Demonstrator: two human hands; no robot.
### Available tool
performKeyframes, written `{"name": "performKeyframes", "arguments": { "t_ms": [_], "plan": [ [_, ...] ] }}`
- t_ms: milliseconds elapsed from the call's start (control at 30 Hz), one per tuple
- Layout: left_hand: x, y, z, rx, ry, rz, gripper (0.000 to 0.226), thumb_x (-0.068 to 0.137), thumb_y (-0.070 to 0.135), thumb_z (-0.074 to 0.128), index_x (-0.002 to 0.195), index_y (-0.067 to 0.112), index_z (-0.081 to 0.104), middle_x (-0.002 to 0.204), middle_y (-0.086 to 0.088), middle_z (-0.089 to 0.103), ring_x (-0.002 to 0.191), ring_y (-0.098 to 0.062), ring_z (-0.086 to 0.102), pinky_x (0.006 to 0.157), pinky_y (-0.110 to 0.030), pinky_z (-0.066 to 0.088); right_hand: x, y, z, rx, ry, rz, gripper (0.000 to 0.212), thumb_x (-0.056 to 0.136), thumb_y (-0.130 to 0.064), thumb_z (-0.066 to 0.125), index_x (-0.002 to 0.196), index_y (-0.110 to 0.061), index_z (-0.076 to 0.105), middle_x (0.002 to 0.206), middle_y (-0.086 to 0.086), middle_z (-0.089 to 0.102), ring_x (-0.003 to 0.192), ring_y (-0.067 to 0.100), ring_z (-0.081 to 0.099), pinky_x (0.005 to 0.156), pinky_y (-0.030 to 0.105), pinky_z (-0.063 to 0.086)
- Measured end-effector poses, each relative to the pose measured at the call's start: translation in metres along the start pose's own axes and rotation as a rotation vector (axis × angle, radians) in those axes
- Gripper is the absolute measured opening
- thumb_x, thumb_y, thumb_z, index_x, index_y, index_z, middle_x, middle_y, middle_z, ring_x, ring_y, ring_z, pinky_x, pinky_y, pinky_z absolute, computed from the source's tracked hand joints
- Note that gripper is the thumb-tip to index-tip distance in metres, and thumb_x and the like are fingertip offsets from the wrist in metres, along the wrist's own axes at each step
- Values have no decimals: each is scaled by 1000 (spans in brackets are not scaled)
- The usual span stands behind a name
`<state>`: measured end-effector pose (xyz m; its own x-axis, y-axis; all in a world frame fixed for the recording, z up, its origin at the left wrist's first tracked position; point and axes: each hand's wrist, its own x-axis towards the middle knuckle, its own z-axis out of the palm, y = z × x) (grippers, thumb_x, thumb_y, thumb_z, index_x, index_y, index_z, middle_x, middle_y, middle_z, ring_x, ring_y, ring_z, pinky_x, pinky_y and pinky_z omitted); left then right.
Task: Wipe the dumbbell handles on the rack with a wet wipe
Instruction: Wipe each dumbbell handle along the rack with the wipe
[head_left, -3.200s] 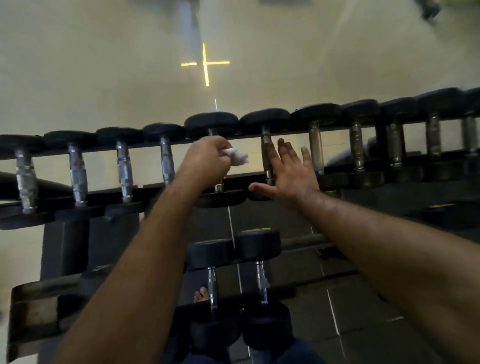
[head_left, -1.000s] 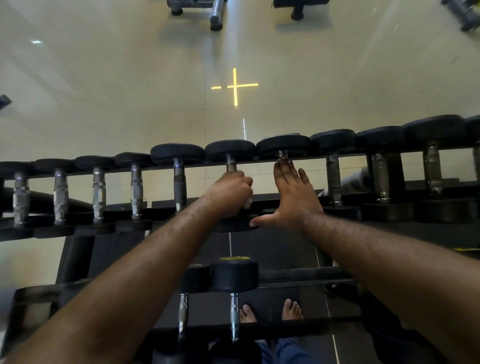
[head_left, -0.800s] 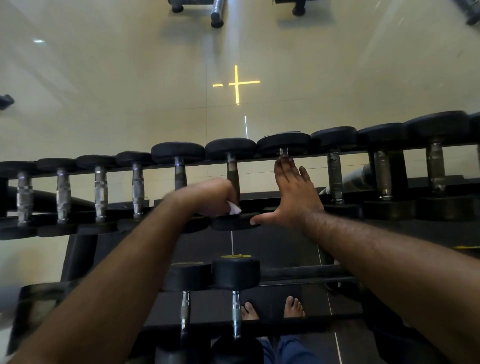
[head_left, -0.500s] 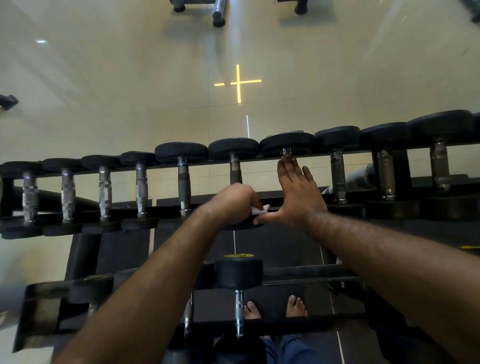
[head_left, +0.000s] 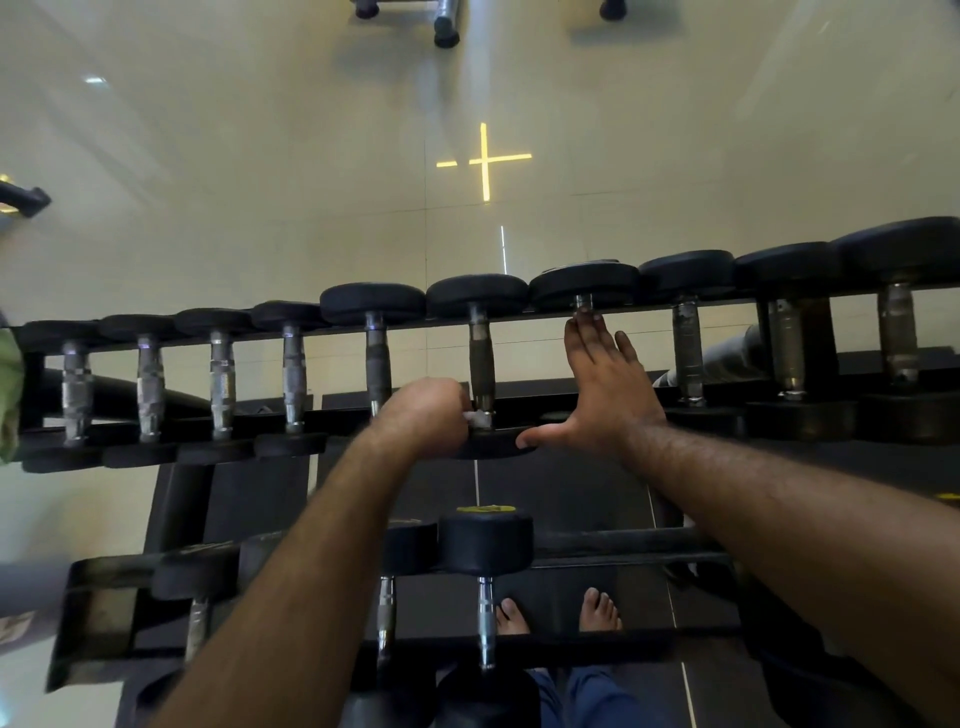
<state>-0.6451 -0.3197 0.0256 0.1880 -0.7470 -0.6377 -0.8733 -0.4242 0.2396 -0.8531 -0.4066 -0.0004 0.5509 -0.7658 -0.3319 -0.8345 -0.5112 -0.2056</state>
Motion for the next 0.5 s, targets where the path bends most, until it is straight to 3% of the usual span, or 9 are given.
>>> {"name": "performKeyframes", "arguments": {
  "t_ms": [133, 267, 333, 400, 500],
  "plan": [
    [-11, 8, -20, -272, 80, 70, 19, 100, 14, 61, 103, 23, 77, 95, 3, 73, 88, -13, 67, 73, -29, 53, 1, 1, 2, -2, -5, 0, 165, 56, -109, 53, 169, -12, -19, 175, 8, -30, 163, 22, -25, 135, 46, -7],
    [22, 11, -28, -368, 679, -35, 15, 98, 15, 61, 98, 16, 75, 87, -1, 74, 83, -21, 70, 73, -35, 57, 2, 1, 2, -8, -10, 3, 166, 55, -109, 53, 169, -12, -18, 175, 7, -30, 162, 22, -26, 134, 46, -8],
    [40, 14, -17, -425, 864, -86, 12, 98, 12, 62, 101, 11, 74, 88, -6, 75, 83, -23, 70, 75, -38, 58, 2, 1, 2, -14, -11, 7, 166, 54, -111, 51, 169, -12, -18, 175, 8, -30, 162, 23, -27, 134, 46, -9],
    [49, 21, -1, -463, 919, -105, 13, 101, 16, 62, 99, 9, 73, 85, -8, 74, 75, -21, 65, 68, -36, 53, 3, 0, 3, -17, -6, 2, 166, 54, -111, 51, 169, -12, -17, 176, 8, -29, 163, 23, -26, 134, 46, -9],
    [55, 24, 26, -233, 937, 65, 18, 105, 20, 62, 94, 12, 74, 77, -6, 72, 64, -25, 65, 57, -30, 41, 4, 2, 5, -11, 5, -4, 166, 53, -111, 49, 170, -11, -15, 176, 8, -28, 163, 23, -24, 135, 46, -7]
  ]
}}
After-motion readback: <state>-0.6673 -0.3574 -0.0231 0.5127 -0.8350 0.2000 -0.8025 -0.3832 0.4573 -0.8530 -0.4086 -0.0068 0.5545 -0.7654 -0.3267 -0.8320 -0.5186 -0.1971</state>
